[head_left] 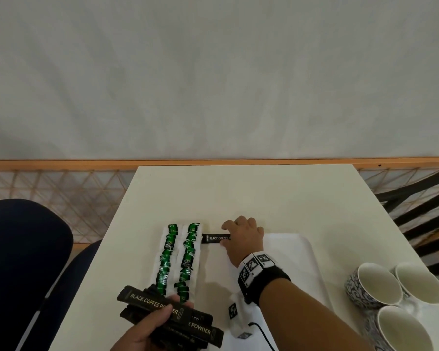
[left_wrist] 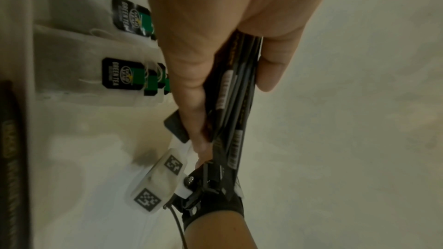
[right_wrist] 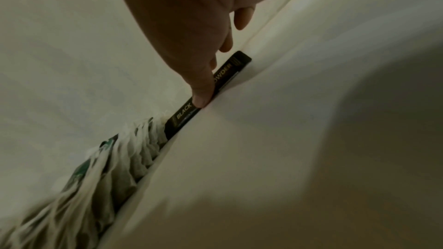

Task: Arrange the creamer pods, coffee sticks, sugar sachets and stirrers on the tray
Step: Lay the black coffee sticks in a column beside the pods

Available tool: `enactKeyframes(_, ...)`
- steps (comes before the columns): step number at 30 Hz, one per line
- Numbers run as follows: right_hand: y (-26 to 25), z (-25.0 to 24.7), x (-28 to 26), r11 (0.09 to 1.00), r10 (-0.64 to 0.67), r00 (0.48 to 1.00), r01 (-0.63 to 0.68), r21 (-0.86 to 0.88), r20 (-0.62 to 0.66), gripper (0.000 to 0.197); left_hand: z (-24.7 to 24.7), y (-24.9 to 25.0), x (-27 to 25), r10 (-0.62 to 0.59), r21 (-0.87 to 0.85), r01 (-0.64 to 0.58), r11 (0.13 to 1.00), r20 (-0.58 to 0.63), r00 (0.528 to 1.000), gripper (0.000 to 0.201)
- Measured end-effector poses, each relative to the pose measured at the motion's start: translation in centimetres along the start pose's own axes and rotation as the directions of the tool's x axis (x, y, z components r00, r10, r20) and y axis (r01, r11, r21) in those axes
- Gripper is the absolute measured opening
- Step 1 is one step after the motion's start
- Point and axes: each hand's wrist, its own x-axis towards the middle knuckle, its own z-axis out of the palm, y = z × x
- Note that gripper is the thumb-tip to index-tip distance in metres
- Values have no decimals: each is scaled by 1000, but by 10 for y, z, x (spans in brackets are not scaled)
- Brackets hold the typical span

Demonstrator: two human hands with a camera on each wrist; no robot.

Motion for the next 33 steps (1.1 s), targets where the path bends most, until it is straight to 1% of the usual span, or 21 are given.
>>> enactKeyframes(1,0,-2,-2,1000,7,1000,-7,8,-6,32,1,0,0,6,17,-5,1000,-28,1000,77)
enactKeyframes(3,-1,-6,-8,999,19,1000,-18,43,-16,29,8,3,-2,28,60,-23,998,-80,996,47)
enactKeyframes(4,-2,-11,-12,996,22,1000,-21,85,-9,24,10,4,-2,27,48,-23,999,-98,995,37)
enactKeyframes(5,-4,-17,-17,987,11,1000,-14,158,18,20,10,3,-3,16,22,-14,1000,-107,994,35)
enactKeyframes(6,-6,-24,-23,965,-22,997,3,261,69,20,9,2,-3,6,-11,-7,1000,-88,996,38)
enactKeyframes(7,-9,-33,-30,936,-80,986,23,352,148,24,9,0,-2,-3,-35,1,999,-75,997,41)
enactKeyframes(8,-13,-43,-39,905,-155,958,41,423,240,28,10,-2,-3,-7,-48,5,999,-57,998,42)
enactKeyframes(9,-18,-53,-49,871,-229,915,41,490,331,31,13,-2,-5,1,-42,-4,999,-59,998,39)
enactKeyframes(11,-26,-67,-69,782,-330,809,-55,621,487,31,16,-6,-6,51,8,-50,999,-85,995,24)
enactKeyframes(12,-29,-69,-77,741,-358,767,-114,662,533,30,16,-8,-3,58,27,-56,998,-76,995,26)
enactKeyframes(13,-31,-69,-84,717,-372,749,-143,683,548,28,18,-9,-2,49,42,-47,998,-59,997,33)
enactKeyframes(14,-32,-67,-88,710,-372,756,-142,690,538,24,17,-10,0,35,52,-33,998,-54,998,38)
enactKeyframes(17,-35,-57,-96,694,-357,817,-92,714,453,9,17,-12,1,28,85,-22,996,-60,998,37)
enactKeyframes(20,-32,-55,-97,686,-341,832,-98,721,438,6,15,-13,3,31,120,-20,993,-89,996,28)
enactKeyframes(22,-24,-57,-93,693,-291,852,-125,710,434,8,13,-12,10,32,143,-8,990,-160,987,26)
enactKeyframes(23,-17,-58,-88,709,-234,879,-138,691,416,9,11,-11,14,15,141,15,990,-209,978,26)
enactKeyframes(25,3,-56,-74,782,-73,935,-161,602,346,11,10,-8,19,-31,122,69,990,-289,957,19)
enactKeyframes(27,26,-54,-57,896,51,962,-163,413,268,13,6,-4,24,-50,135,100,986,-329,943,14)
enactKeyframes(28,36,-52,-48,940,83,963,-161,300,258,12,3,-3,25,-62,143,116,983,-336,940,13)
enactKeyframes(30,49,-46,-34,979,114,952,-156,131,286,11,-2,-2,29,-105,143,164,976,-347,932,12)
enactKeyframes(33,50,-37,-18,986,116,930,-149,70,348,11,-5,0,28,-93,133,148,980,-349,932,3)
